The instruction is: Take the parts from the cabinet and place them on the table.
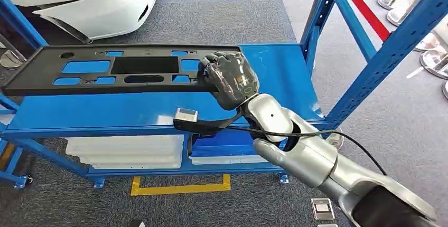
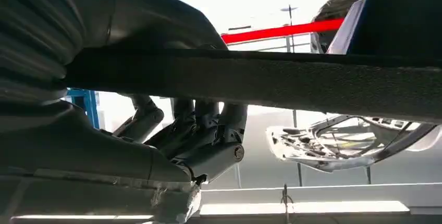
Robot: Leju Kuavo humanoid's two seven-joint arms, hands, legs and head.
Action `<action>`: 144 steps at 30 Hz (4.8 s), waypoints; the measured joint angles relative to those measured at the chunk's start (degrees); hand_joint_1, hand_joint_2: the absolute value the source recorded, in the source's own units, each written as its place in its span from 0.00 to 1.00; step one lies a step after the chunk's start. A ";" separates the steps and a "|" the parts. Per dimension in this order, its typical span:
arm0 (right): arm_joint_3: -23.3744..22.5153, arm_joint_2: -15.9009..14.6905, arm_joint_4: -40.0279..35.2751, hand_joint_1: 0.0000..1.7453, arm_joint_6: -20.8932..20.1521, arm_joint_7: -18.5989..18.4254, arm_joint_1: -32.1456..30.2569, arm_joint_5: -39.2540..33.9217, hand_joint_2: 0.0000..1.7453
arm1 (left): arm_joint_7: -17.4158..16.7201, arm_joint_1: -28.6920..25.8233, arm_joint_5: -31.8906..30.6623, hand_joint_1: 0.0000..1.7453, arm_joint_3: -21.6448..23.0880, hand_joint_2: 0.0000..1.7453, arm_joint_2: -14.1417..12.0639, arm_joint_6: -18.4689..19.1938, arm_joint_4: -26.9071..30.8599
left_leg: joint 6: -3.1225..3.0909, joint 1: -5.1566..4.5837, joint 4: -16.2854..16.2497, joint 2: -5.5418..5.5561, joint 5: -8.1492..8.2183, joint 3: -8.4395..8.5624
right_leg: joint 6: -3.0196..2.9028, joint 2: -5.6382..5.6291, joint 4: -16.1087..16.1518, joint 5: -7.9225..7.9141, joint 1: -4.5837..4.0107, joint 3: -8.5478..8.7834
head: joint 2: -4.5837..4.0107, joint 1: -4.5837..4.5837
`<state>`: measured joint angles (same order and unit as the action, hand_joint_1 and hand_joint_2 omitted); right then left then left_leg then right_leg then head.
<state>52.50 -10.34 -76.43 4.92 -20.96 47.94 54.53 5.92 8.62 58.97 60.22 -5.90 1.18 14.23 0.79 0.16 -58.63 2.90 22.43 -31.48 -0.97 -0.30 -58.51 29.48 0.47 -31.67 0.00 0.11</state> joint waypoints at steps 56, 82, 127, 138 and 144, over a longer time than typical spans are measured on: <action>-0.04 -2.21 -1.62 1.00 -0.28 -0.98 -1.58 -12.33 1.00 | -2.67 0.33 -0.59 0.00 -0.18 1.00 0.02 -1.86 -0.31 | -1.34 0.88 -0.95 -2.77 -2.18 -2.72 | 2.39 0.45 -14.45 5.20 0.37 -11.46 | 0.00 0.24; 0.00 -2.23 -1.62 1.00 -0.77 -2.34 -0.96 -11.21 1.00 | -2.95 0.36 -0.55 0.00 -0.20 1.00 0.37 -1.18 -0.31 | 0.40 1.54 -3.03 -1.68 0.80 -0.84 | 1.75 -1.90 -1.52 -8.81 0.42 -9.46 | 0.00 -0.96; 0.02 -2.78 -2.16 1.00 0.31 -3.06 -0.45 -11.87 1.00 | -2.93 0.24 -0.70 0.00 -1.25 1.00 0.59 -1.01 -0.35 | 0.51 1.10 -2.57 -6.96 -6.25 -7.57 | -1.57 2.60 -0.66 1.22 -2.45 0.53 | 0.00 3.17; 0.02 -2.69 -2.19 1.00 0.57 -3.32 -1.65 -11.32 1.00 | -2.84 -0.10 -0.70 0.00 -1.38 1.00 0.31 -1.03 -0.37 | 2.76 1.67 -5.24 -2.55 -3.04 -4.45 | -1.45 -1.84 -0.79 -1.82 -0.79 -2.15 | 0.00 0.85; -0.07 -2.82 -2.19 1.00 0.63 -3.37 -1.76 -11.17 1.00 | -2.86 -0.10 -0.68 0.00 -1.49 1.00 0.37 -1.03 -0.37 | 0.38 1.85 -3.01 -2.52 -2.37 -4.26 | 0.28 -3.33 -2.64 -1.57 -0.75 -4.18 | 0.00 0.33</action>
<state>52.43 -13.16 -78.62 5.55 -24.33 46.19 43.36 3.06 8.52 58.29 58.73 -5.53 0.15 13.86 1.17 2.01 -61.64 0.38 20.06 -35.74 -0.68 -3.64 -61.15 27.91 -0.28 -35.85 0.00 0.44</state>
